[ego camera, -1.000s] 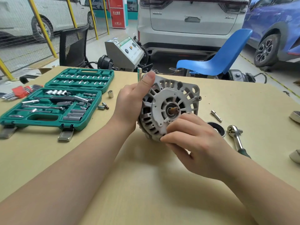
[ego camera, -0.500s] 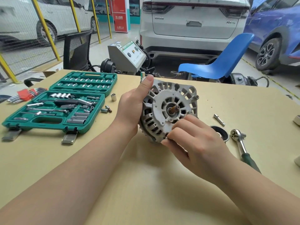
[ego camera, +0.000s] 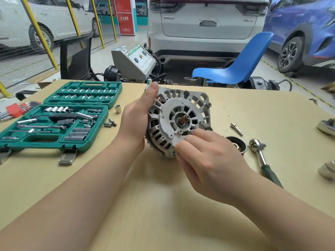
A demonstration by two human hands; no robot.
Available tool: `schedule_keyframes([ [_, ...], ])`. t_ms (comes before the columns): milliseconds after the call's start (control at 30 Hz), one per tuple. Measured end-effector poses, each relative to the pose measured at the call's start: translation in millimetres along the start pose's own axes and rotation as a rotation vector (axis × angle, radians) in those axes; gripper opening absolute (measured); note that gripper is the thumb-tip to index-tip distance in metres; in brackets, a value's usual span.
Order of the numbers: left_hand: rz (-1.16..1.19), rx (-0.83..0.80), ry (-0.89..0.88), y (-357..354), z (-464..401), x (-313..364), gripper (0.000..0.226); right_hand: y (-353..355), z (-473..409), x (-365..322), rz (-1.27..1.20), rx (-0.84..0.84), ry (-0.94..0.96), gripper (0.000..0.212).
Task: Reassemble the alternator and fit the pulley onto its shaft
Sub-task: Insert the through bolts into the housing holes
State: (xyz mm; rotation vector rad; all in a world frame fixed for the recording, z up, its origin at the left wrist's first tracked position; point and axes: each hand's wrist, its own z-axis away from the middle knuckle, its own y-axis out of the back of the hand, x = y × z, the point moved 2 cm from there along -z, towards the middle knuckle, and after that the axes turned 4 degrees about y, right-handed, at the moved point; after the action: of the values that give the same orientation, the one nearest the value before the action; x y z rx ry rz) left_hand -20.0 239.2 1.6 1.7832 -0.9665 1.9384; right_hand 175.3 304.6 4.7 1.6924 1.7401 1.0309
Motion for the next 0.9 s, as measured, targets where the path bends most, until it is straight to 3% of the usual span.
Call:
schedule_keyframes([
  [267,-0.017,0.037,-0.017,-1,1,-1,0.054,7,-5,-9,0.035,-0.060,-0.148,0.038],
  [400,-0.004,0.016,-0.009,1,2,-1,0.053,34,1,44,-0.150,-0.104,-0.417,0.058],
  [533,0.029,0.001,-0.011,2,0,-3,0.053,46,16,87,-0.064,-0.517,-0.544,0.040],
  [633,0.030,-0.030,-0.037,3,0,-5,0.048,26,22,75,0.046,-0.761,-0.477,0.032],
  [800,-0.031,-0.110,-0.120,2,4,-7,0.036,10,22,67,0.195,-0.878,-0.468,0.010],
  [900,-0.037,-0.127,-0.128,3,6,-9,0.042,9,20,65,0.195,-0.882,-0.472,0.010],
])
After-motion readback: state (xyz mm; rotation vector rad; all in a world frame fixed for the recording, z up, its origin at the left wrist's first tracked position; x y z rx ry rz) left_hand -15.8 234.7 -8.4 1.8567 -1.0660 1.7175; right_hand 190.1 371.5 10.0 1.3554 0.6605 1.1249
